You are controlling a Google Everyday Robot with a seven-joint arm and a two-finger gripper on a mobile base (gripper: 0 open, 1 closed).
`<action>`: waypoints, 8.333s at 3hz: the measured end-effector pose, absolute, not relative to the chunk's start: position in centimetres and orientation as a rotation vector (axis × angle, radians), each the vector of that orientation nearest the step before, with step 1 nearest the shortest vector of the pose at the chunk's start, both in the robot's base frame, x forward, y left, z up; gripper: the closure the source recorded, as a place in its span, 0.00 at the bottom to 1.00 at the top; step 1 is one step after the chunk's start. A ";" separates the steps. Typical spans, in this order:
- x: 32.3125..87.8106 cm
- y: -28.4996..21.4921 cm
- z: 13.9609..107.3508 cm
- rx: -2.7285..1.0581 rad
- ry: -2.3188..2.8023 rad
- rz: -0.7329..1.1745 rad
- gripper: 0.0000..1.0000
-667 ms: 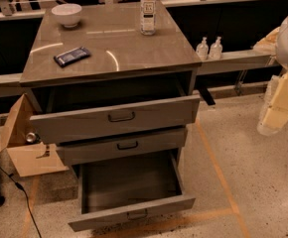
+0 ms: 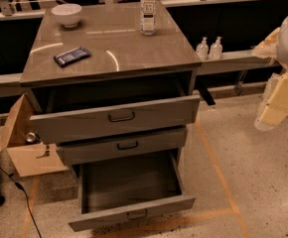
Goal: Close bottom drawer
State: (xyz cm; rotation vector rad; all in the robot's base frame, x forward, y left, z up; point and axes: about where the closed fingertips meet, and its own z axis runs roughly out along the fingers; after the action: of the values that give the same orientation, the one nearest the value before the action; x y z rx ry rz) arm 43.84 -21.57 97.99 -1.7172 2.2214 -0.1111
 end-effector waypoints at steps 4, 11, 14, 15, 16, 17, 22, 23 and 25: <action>44.0 -20.2 94.2 -1.694 2.153 -0.091 1.00; 47.6 -11.3 64.3 -1.766 1.967 -0.113 1.00; 51.3 -11.2 52.9 -1.707 1.787 -0.090 1.00; 53.0 -14.6 46.2 -1.766 1.834 -0.114 1.00; 52.9 -14.4 46.3 -1.767 1.830 -0.110 1.00; 53.7 -16.0 45.8 -1.746 1.866 -0.146 1.00; 51.2 -13.7 24.7 -1.384 1.974 -0.102 1.00; 49.5 -14.3 22.5 -1.318 2.031 -0.080 1.00; 47.2 -14.3 18.1 -1.191 2.101 0.003 1.00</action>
Offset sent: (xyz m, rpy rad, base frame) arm 0.0001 0.0006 0.0021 0.0001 -0.0085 -0.0003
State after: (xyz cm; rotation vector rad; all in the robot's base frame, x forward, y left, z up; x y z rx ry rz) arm 47.22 -14.30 18.09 -1.1914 2.1007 0.0032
